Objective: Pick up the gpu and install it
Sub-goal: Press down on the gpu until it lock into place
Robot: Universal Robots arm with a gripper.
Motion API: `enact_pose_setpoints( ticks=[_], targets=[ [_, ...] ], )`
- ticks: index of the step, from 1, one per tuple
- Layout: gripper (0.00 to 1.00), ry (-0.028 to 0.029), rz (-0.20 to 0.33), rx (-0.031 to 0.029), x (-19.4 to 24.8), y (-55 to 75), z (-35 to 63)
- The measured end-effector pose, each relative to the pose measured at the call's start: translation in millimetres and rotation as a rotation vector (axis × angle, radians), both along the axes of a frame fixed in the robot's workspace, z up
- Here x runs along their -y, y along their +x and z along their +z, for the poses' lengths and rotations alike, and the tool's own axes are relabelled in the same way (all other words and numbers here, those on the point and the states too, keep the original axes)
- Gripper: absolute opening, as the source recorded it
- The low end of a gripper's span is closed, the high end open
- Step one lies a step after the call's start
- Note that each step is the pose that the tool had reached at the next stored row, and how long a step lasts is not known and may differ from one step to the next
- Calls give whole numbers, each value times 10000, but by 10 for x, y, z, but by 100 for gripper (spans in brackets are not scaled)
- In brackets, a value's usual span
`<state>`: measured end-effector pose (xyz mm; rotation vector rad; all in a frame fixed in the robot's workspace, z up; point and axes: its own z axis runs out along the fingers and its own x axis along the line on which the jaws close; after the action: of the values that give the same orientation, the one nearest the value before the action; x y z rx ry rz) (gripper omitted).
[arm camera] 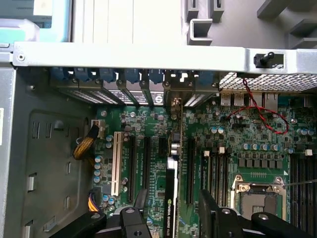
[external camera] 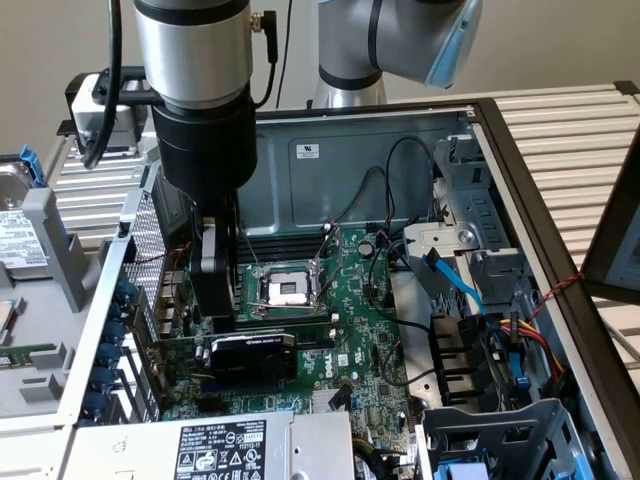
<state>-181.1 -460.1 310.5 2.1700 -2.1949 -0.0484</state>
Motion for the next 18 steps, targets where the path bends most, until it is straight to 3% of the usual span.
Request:
enact_pose_setpoints(
  ticks=[2, 4, 5, 6, 7, 9, 12, 18],
  targets=[
    [51, 1, 0, 0, 0, 0, 0],
    [38, 0, 0, 0, 0, 0, 0],
    [38, 0, 0, 0, 0, 0, 0],
    [26, 0, 0, 0, 0, 0, 0],
    [26, 0, 0, 0, 0, 0, 0],
    [15, 0, 0, 0, 0, 0, 0],
    [11, -6, 1, 21, -3, -22, 0],
    [11, -56, -2, 391, -35, -89, -34]
  ],
)
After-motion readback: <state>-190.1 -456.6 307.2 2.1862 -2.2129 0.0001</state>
